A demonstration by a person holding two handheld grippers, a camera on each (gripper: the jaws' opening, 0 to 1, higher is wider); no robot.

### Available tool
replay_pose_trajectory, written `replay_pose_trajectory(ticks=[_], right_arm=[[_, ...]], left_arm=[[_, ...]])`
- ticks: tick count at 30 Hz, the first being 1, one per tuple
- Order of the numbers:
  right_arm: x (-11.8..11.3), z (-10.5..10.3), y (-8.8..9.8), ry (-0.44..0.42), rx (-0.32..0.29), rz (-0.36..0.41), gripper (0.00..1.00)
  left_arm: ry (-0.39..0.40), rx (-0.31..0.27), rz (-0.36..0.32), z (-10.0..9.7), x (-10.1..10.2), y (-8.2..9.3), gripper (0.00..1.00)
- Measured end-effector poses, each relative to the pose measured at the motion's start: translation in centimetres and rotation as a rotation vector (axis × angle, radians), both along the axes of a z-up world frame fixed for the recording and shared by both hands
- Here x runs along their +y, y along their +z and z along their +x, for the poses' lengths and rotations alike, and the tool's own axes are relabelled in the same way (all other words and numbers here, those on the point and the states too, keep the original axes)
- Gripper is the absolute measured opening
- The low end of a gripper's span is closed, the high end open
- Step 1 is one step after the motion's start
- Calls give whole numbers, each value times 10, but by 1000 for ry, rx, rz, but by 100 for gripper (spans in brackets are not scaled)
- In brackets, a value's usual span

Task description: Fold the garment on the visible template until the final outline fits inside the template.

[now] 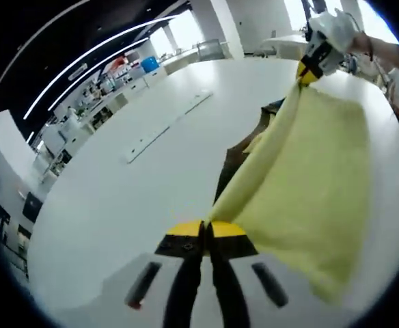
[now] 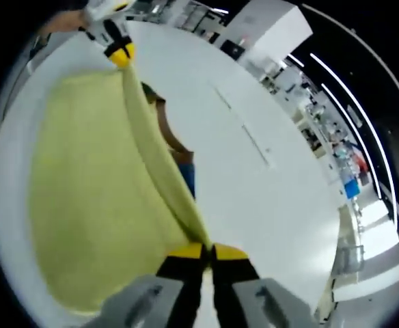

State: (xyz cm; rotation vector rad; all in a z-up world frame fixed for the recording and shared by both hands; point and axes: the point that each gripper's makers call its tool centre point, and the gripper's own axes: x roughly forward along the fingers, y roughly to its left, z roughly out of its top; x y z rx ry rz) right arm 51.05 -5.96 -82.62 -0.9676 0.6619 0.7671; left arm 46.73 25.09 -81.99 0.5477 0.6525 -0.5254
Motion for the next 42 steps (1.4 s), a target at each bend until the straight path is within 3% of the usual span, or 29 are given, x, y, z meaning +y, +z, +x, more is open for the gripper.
replay_pose_trajectory(ticks=[6, 12, 14, 19, 23, 28, 33, 42], right_arm=[[1, 0, -9, -3, 34, 4, 0], [1, 5, -16, -29, 69, 63, 0], [2, 6, -14, -69, 77, 112, 1], [-1, 5, -14, -57, 78, 129, 3], [-2, 4, -5, -84, 63, 183, 11], [2, -1, 5, -77, 50, 226, 11], [13, -9, 0, -23, 70, 221, 12], [8, -1, -15, -34, 81, 192, 13]], left_arm=[[-3, 17, -13, 6, 3, -11, 0], [-3, 27, -15, 9, 8, -18, 2], [-4, 25, -15, 9, 8, -17, 2], [-12, -2, 11, 8, 13, -15, 7], [4, -23, 15, 4, 22, -10, 13], [-5, -63, 23, -5, 26, 1, 11], [-56, -69, 16, -7, 20, 2, 8], [-101, -34, 24, -1, 14, -18, 9]])
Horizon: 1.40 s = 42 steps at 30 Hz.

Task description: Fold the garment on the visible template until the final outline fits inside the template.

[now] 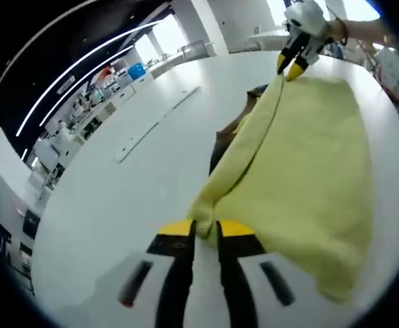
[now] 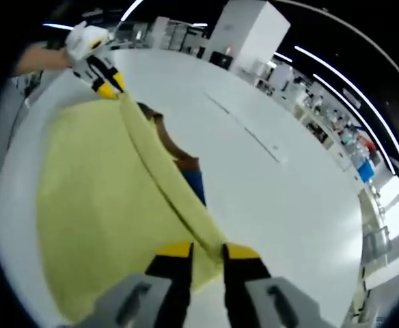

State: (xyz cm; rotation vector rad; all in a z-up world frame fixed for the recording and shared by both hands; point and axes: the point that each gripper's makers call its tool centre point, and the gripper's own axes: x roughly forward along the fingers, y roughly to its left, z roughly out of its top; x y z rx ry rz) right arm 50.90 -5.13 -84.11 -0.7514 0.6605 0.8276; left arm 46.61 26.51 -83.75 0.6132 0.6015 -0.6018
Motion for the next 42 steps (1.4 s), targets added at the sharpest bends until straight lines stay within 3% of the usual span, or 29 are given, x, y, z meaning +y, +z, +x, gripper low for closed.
replay_pose_trajectory(ticks=[8, 14, 17, 19, 24, 28, 31, 36, 38, 42], right_arm=[[-2, 8, 0, 5, -13, 12, 11], [-6, 18, 1, -34, -60, -16, 8], [-7, 27, 6, -89, -87, 13, 8], [-14, 37, 8, -151, -108, 20, 8], [-19, 41, 8, -253, -81, 103, 10], [-19, 39, 13, -281, -61, 152, 20], [-19, 37, 17, -313, -32, 207, 28], [-24, 30, 18, -330, 26, 232, 45], [-22, 23, 20, -342, 70, 258, 51], [-25, 9, 23, -355, 93, 258, 60]], left_arm=[[16, -10, -68, 6, -1, 4, 13], [59, -48, -33, 15, 7, 7, 16], [111, -81, -135, 22, 6, 19, 15], [146, -91, -132, 27, 13, 22, 14], [300, -89, -184, 37, 33, 21, 15], [339, -84, -219, 34, 35, 22, 19], [405, -54, -313, 32, 41, 22, 23], [452, -26, -470, 23, 40, 29, 37], [454, -22, -499, 18, 39, 34, 41], [453, -13, -531, 4, 39, 39, 49]])
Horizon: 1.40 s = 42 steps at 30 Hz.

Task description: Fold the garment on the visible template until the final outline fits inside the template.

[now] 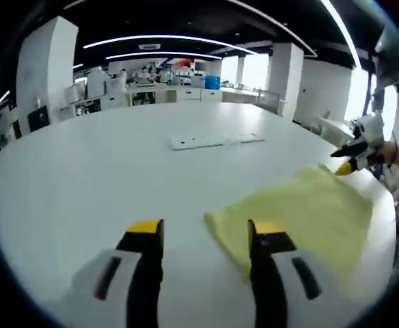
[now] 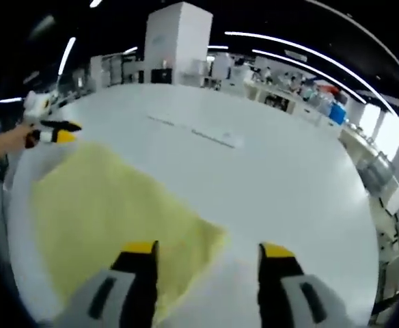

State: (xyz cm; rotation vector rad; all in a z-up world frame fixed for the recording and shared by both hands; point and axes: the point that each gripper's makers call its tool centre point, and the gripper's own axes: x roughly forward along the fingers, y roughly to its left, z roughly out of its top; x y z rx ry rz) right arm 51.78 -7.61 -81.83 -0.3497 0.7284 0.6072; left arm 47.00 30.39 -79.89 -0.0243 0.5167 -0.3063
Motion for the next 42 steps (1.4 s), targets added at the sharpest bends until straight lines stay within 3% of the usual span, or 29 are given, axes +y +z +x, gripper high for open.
replay_pose_trajectory(ticks=[4, 7, 14, 17, 28, 34, 38, 42], right_arm=[[-2, -14, 4, 4, 16, 6, 61], [1, -29, 9, 6, 33, 30, 62], [-3, -52, 18, 33, 33, 16, 61], [-5, -72, 24, 44, 37, 17, 61], [-14, -120, 20, 37, 88, 58, 59], [-17, -145, 12, 16, 121, 96, 56], [-19, -155, 6, 3, 135, 113, 53], [-17, -164, 2, 2, 148, 147, 44]], left_arm=[[-36, 3, -4, -20, -8, 4, 56], [-40, 2, -46, -34, -10, 8, 59], [-66, 10, -41, -68, -18, 13, 60], [-79, 16, -44, -79, -20, 11, 59], [-153, 60, -40, -126, -36, 1, 51], [-173, 73, -49, -137, -44, -1, 40], [-183, 87, -33, -143, -45, -7, 42], [-180, 90, -42, -151, -51, -11, 39]])
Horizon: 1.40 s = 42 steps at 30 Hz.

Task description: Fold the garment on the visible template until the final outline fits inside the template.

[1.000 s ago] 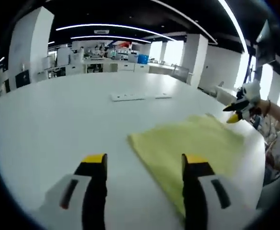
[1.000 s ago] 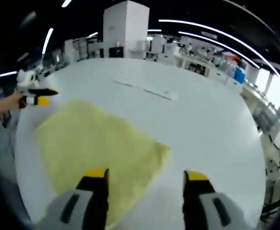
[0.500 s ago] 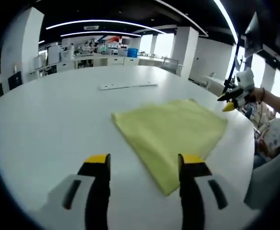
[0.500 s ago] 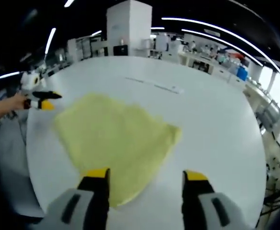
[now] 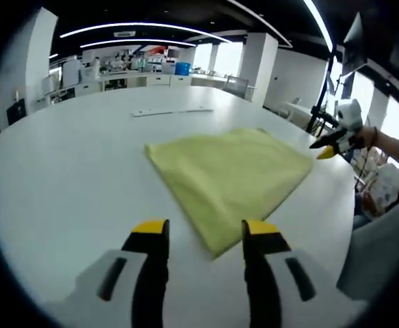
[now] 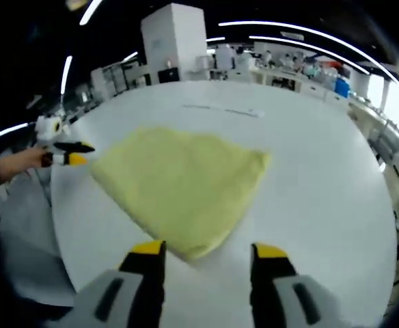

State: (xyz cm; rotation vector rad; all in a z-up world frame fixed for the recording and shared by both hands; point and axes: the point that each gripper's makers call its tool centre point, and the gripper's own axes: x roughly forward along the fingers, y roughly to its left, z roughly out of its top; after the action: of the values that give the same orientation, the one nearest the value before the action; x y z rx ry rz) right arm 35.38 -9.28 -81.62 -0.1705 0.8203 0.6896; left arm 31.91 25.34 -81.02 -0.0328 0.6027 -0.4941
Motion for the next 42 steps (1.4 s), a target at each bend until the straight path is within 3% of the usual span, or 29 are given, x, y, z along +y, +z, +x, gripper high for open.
replay_pose_trajectory(ticks=[4, 11, 18, 25, 29, 39, 42], right_arm=[[2, -5, -5, -9, 7, 31, 38], [1, -9, -13, -44, 8, 59, 28], [4, -9, -16, -93, 29, 148, 11], [11, -10, -20, -92, 36, 183, 1], [13, -11, -18, -94, 26, 199, 0], [-3, -10, -17, -44, 3, 95, 0], [-5, -11, -14, -50, 11, 103, 0]], left_arm=[[-11, 13, 24, -7, -4, -8, 31], [8, 34, 15, -12, -3, -16, 26], [44, 62, -16, -14, -2, -26, 14], [48, 71, -52, -13, -3, -30, 6], [51, 73, -53, -14, -3, -30, 4], [23, 57, -12, -13, -4, -27, 1], [22, 58, -9, -13, -3, -27, 1]])
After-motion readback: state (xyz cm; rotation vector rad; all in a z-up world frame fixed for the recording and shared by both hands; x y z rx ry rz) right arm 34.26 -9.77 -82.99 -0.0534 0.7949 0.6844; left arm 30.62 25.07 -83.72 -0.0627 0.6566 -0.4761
